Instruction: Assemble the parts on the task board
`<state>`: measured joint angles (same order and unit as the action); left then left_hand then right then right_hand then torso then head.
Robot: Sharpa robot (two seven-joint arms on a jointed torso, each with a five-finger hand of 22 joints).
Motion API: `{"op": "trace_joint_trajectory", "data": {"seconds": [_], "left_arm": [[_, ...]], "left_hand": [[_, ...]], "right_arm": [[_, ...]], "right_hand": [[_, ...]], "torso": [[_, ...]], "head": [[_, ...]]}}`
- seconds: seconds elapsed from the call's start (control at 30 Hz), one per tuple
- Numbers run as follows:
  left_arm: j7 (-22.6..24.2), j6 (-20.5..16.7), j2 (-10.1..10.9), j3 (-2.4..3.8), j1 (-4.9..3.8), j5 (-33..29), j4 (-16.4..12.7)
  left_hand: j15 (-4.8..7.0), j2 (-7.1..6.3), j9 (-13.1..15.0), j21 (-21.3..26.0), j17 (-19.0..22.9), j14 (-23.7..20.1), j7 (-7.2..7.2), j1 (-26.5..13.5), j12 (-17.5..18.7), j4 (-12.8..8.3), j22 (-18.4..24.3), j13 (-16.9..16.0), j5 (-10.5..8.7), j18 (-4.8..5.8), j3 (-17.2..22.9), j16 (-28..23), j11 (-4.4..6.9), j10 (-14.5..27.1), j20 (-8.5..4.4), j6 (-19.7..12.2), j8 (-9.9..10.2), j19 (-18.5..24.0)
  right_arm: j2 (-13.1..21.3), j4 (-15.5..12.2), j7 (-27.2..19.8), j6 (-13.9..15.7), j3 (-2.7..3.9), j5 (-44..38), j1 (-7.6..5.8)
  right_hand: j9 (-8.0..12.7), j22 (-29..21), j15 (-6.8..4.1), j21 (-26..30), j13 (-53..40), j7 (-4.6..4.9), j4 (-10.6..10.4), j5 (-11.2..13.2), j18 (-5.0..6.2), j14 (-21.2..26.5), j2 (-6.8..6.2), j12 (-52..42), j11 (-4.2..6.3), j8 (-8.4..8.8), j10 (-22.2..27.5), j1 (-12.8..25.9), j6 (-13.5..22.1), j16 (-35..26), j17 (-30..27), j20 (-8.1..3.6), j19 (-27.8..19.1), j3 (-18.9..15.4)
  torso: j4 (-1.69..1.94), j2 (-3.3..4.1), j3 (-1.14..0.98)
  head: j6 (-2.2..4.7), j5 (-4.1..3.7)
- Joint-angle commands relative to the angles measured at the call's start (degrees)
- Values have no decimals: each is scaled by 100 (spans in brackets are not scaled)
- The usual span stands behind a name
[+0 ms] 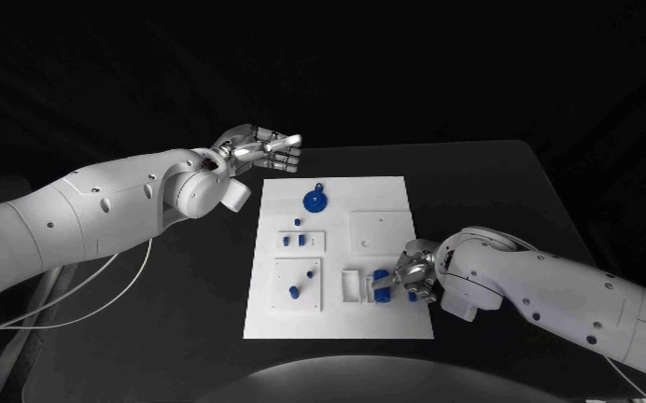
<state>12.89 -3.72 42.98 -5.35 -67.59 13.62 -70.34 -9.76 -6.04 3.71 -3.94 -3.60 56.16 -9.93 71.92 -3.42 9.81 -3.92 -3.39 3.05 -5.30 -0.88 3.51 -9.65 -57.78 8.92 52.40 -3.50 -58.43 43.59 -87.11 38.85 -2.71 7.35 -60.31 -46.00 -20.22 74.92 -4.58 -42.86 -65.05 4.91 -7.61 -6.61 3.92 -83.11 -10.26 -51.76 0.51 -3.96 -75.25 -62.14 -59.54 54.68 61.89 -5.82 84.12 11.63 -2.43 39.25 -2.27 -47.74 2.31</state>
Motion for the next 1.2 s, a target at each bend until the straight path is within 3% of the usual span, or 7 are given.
{"op": "trace_joint_trajectory", "data": {"seconds": [0.03, 0.33, 0.53, 0.67, 0.9, 1.07, 1.2], "left_arm": [[49, 268, -9, 0, 6, 40, -12], [18, 381, 20, -2, 16, 36, -31], [-15, 425, 34, -3, 17, 35, -35], [-52, 459, 42, -3, 18, 25, -35], [-167, 549, 61, -13, 17, -6, -19], [-210, 594, 60, -22, 17, -6, 19], [-232, 614, 54, -38, 17, -7, 31]], "left_hand": [[-3, -25, -6, 12, 8, -41, -15, -31, 0, 42, 1, 1, -38, -17, 5, -5, -15, 28, -4, -46, -11, 49], [-13, 151, -4, 8, 7, -50, -21, -72, -1, -39, -1, 1, -39, -32, -33, -4, -24, 43, 10, -71, -15, 63], [-19, 276, -3, 7, 7, -51, -22, -152, -2, -226, -1, 0, -39, -42, -111, -3, -21, 46, 17, -71, -17, 65], [-18, 315, -4, 8, 7, -51, -20, -158, -2, -271, -1, 0, -38, -43, -124, -4, -24, 46, 19, -65, -15, 66], [-27, 323, -4, 10, 7, -57, -23, -182, -1, -274, 0, 1, -38, -44, -130, -4, -31, 57, 24, -77, -15, 75], [-32, 438, -3, 9, 6, -39, -25, -184, -3, -392, -1, 0, -35, -64, -169, -5, -34, 56, 40, -70, -18, 77], [-34, 461, -2, 9, 6, -38, -24, -186, -3, -428, 0, 0, -35, -68, -181, -5, -35, 55, 43, -71, -18, 80]], "right_arm": [[-99, 153, 70, 50, -83, 22, 84], [-319, 483, 55, 92, -207, 67, 161], [-336, 551, 32, 121, -236, 9, 181], [-267, 531, -9, 125, -241, 64, 184], [16, 273, -100, 181, -242, 468, 158], [233, -39, -190, 359, -212, 983, 44], [377, -295, -180, 317, -179, 1236, -73]], "right_hand": [[994, 497, 25, 26, 10, 66, 65, 15, 74, -12, 0, 14, -7, 33, 44, -62, 141, -23, 9, 39, -9, 17], [1001, 507, 14, -9, 22, 65, 768, -94, 52, -23, 300, -50, 9, 33, 34, -129, 41, -6, 75, 27, 0, 546], [1064, 515, -7, -44, 35, 53, 1398, -753, 26, -28, 647, -55, 41, 37, 36, -209, -68, 15, 110, 7, -3, 731], [1097, 510, -10, -36, 64, 19, 1688, -790, 6, -27, 814, -25, 63, 40, 45, -65, -191, -16, 95, 2, -15, 1062], [1090, 505, -22, -31, 108, -29, 1884, -789, -15, -31, 882, 11, 92, 36, 37, 132, -364, -46, 80, -12, -29, 1140], [1036, 518, -29, -94, 78, -115, 1951, -792, -43, -48, 947, -57, 122, 36, -38, 117, -583, -18, 99, -18, -24, 1097], [1018, 517, -37, -110, 88, -150, 1942, -808, -58, -48, 981, -44, 136, 31, -53, 157, -671, -14, 96, -29, -31, 943]], "torso": [[12, 0, 3], [18, -4, 5], [4, -7, 9], [7, -7, 7], [1, -11, 8], [-17, -10, 7], [2, -13, 17]], "head": [[-8, -7], [-11, 23], [-13, 43], [-25, 56], [-31, 71], [-18, 94], [-11, 84]]}}
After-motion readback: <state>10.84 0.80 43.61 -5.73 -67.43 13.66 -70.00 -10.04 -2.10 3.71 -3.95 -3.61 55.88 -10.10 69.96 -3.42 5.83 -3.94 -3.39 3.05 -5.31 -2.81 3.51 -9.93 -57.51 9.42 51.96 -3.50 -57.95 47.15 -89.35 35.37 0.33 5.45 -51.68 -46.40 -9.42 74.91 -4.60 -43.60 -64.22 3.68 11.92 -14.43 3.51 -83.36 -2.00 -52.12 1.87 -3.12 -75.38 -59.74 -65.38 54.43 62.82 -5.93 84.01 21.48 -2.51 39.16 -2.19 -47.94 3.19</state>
